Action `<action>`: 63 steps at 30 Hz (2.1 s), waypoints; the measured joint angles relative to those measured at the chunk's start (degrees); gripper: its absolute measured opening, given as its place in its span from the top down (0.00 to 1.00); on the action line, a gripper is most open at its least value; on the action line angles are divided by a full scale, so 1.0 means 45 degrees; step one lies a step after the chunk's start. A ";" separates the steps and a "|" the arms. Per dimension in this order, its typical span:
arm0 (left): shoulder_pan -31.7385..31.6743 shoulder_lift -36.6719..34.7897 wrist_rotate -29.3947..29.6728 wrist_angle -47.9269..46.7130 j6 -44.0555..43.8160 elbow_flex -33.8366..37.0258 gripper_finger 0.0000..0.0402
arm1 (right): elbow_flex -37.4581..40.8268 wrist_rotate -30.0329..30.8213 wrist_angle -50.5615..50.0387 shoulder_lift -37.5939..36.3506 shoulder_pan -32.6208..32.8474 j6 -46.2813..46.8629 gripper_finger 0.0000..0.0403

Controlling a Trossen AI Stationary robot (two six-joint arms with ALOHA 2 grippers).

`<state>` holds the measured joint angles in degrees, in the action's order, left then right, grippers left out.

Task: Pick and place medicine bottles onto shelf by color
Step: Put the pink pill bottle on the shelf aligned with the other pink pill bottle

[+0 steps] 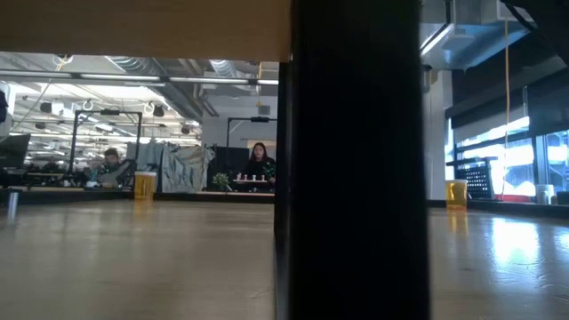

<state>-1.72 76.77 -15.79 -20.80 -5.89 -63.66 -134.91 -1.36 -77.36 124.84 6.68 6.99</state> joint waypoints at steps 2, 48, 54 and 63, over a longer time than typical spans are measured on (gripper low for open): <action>0.0000 0.0000 0.0000 -0.0081 0.0000 0.0000 0.63 | 0.0000 0.0146 -0.0008 0.0000 0.0000 -0.0001 0.74; -0.0062 -0.1307 0.0950 0.1126 0.0432 0.1020 0.63 | -0.0015 0.0426 -0.0350 -0.0427 -0.0034 0.0028 0.74; 0.0159 -0.1188 0.0948 0.1592 0.0186 0.0996 0.63 | -0.0013 0.0832 -0.0272 -0.0427 -0.0037 0.0036 0.74; 0.0253 -0.1035 0.1790 0.1769 0.0412 0.0996 0.63 | -0.0010 0.0868 -0.0042 -0.0427 -0.0044 0.0005 0.74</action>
<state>-0.58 72.12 -7.74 -12.84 -4.04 -59.18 -134.96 2.55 -77.55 122.91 6.48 7.01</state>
